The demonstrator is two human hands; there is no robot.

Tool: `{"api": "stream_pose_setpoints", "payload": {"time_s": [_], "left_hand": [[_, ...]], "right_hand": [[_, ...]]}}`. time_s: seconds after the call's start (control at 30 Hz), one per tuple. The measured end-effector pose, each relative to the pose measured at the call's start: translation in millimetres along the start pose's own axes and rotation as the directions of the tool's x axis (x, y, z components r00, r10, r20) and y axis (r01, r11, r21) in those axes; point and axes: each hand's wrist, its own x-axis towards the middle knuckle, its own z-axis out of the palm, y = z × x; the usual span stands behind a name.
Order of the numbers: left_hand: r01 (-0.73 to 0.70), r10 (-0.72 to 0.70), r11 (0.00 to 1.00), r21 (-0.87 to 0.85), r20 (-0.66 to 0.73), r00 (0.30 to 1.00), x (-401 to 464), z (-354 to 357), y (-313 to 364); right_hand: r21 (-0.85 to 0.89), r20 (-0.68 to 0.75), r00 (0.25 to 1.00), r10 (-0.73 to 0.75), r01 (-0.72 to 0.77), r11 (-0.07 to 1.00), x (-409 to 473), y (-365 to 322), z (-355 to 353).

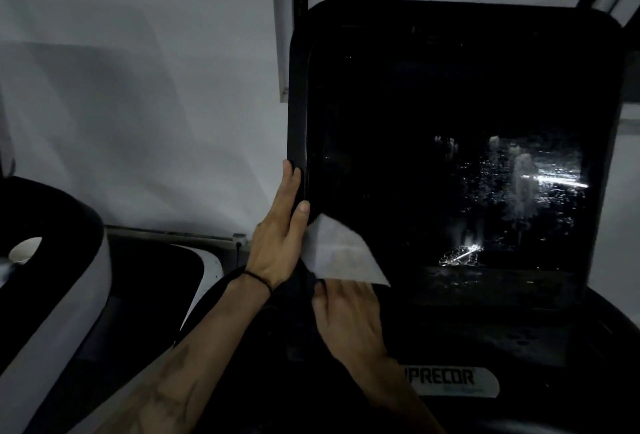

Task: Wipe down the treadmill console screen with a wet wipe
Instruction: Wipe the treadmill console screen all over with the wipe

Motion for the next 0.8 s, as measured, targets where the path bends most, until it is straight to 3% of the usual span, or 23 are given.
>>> {"api": "stream_pose_setpoints", "payload": {"time_s": [0.1, 0.3, 0.43, 0.6, 0.7, 0.8], "left_hand": [[0.011, -0.011, 1.000, 0.010, -0.011, 1.000, 0.4, 3.0, 1.0], [0.013, -0.013, 1.000, 0.024, -0.020, 1.000, 0.2, 3.5, 2.2], [0.029, -0.029, 0.999, 0.015, -0.030, 0.999, -1.0, 6.5, 4.9], [0.019, -0.019, 0.999, 0.036, -0.019, 1.000, -1.3, 3.3, 3.8], [0.030, -0.028, 0.999, 0.042, -0.031, 0.999, -0.2, 5.7, 4.7], [0.034, -0.033, 0.999, 0.032, -0.034, 0.999, -1.2, 5.8, 5.6]], "right_hand": [[0.069, -0.028, 1.000, 0.010, -0.008, 0.998, 13.5, -2.5, 11.6], [-0.081, 0.004, 0.995, 0.100, -0.099, 0.992, -5.6, 8.7, 12.3], [0.130, -0.017, 0.999, 0.039, -0.036, 0.991, 12.2, -2.9, 16.0], [0.012, -0.055, 0.991, 0.119, -0.118, 0.993, -19.0, 7.9, 15.9], [0.092, -0.029, 0.999, 0.018, -0.015, 0.996, -18.7, -7.6, 25.2], [0.119, -0.065, 0.995, 0.073, -0.065, 0.991, 11.0, 2.0, 21.5]]}}
